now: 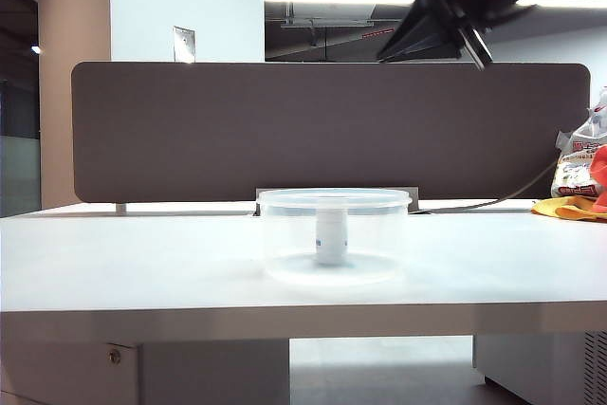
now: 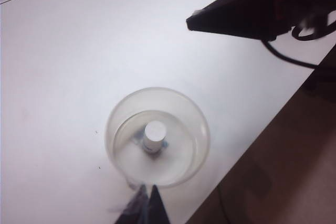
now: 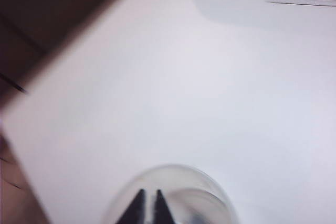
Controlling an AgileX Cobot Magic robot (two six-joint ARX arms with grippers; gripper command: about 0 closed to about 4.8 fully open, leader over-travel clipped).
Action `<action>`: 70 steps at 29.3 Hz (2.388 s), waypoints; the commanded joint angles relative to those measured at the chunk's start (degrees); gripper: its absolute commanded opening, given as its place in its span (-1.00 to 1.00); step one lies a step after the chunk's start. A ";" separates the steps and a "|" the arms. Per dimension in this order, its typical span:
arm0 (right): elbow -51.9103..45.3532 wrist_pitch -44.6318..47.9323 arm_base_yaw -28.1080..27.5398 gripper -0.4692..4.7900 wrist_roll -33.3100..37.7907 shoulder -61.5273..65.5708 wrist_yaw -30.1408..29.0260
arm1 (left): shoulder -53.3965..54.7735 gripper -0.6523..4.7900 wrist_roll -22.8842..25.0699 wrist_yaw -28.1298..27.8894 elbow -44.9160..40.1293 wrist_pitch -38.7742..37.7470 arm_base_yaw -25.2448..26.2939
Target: Remove the lid of the round box, pick up the small white medicine bottle inside, and place it on the table.
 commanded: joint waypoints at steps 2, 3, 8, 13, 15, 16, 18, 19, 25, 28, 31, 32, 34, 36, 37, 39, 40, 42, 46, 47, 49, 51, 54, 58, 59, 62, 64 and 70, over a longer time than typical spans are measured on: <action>3.91 -10.21 6.43 -0.40 -11.52 -0.33 15.67 | -0.02 -0.76 0.26 0.48 0.39 -1.05 -0.07; 4.07 -10.51 7.65 -0.33 -12.24 -0.33 18.29 | -0.02 -0.75 0.26 0.48 0.39 -1.27 -0.07; 4.09 -11.26 12.22 -0.01 -12.72 0.04 26.51 | 0.07 -0.66 1.70 0.26 0.37 -2.54 -0.07; 4.09 -14.38 12.24 -0.01 -12.52 0.04 29.35 | 2.10 -0.66 2.43 0.00 0.37 -1.75 -0.07; 4.09 -15.63 12.11 0.02 -12.59 0.07 31.06 | 3.56 -0.66 2.43 -0.13 0.37 -1.46 -0.04; 4.09 -16.57 12.11 0.14 -12.57 0.04 32.04 | 4.76 -0.66 2.43 -0.11 0.37 -1.03 -0.04; 4.09 -18.64 12.11 0.34 -12.55 0.02 32.87 | 6.93 -0.65 2.38 -0.07 0.39 -0.33 -0.04; 4.09 -19.56 12.11 0.37 -12.55 0.02 33.62 | 8.41 -0.63 2.36 0.39 0.42 -0.02 -0.04; 4.15 -24.85 10.23 0.59 -12.48 -0.09 36.06 | 16.61 -0.43 0.48 4.66 0.42 0.50 -0.07; 4.17 -26.23 8.70 0.59 -12.33 -0.37 35.82 | 19.71 -0.43 -0.87 6.67 0.42 1.88 -0.07; 4.17 -27.04 6.88 0.59 -12.11 -0.92 35.45 | 22.01 0.06 -2.97 6.93 0.42 3.58 -0.20; 4.17 -27.32 6.40 0.58 -12.11 -1.25 35.47 | 22.56 0.40 -3.96 6.95 0.44 4.28 -0.20; 4.17 -27.41 5.14 0.58 -12.07 -1.70 35.01 | 23.61 0.95 -5.38 7.26 0.44 6.01 -0.57; 4.17 -27.71 3.91 0.58 -11.89 -2.36 34.03 | 24.17 0.95 -5.55 7.78 0.46 7.67 -0.66; 4.17 -27.82 3.61 0.58 -11.85 -2.62 33.99 | 24.22 0.95 -5.62 7.80 0.46 8.33 -0.81; 4.17 -28.11 2.91 0.58 -11.87 -2.95 34.10 | 24.52 0.90 -5.60 7.45 0.70 9.70 -1.64; 4.17 -28.22 2.69 0.58 -11.87 -2.95 34.12 | 24.74 0.84 -5.57 6.95 1.31 9.73 -1.95; 4.17 -28.61 2.64 0.58 -11.89 -2.93 34.42 | 25.88 0.79 -5.46 5.64 3.50 8.92 -2.91; 4.15 -29.00 2.64 0.58 -11.91 -2.93 34.49 | 29.59 0.79 -3.76 2.64 10.67 3.04 -4.61; 4.15 -29.14 2.64 0.58 -11.91 -2.93 34.62 | 30.49 0.79 -3.10 1.62 12.35 1.25 -5.14; 4.15 -29.51 2.64 0.58 -11.91 -2.93 34.93 | 32.22 0.78 -1.64 -1.27 15.26 -2.12 -5.53; 4.15 -30.10 2.51 0.58 -12.02 -2.93 35.85 | 33.48 0.78 -0.83 -3.39 16.85 -4.11 -6.08; 4.15 -30.93 1.90 0.58 -12.24 -2.93 36.35 | 34.07 0.73 -0.83 -3.80 17.18 -4.59 -6.08; 4.15 -31.12 1.77 0.58 -12.24 -2.93 36.79 | 34.18 0.69 -0.81 -3.78 17.18 -5.33 -6.08; 4.15 -31.12 1.77 0.58 -12.24 -2.93 36.76 | 34.18 0.69 -0.81 -3.76 17.18 -5.35 -6.12; 4.15 -31.19 1.79 0.58 -12.11 -2.93 36.39 | 34.34 0.68 -0.79 -3.74 17.18 -5.25 -6.54; 4.17 -31.65 1.79 0.57 -11.65 -3.21 33.68 | 34.58 0.67 -0.72 -3.82 17.18 -5.27 -6.69; 4.17 -33.03 1.79 0.08 -10.95 -7.15 28.65 | 36.04 0.57 -0.37 -3.78 17.16 -5.62 -7.26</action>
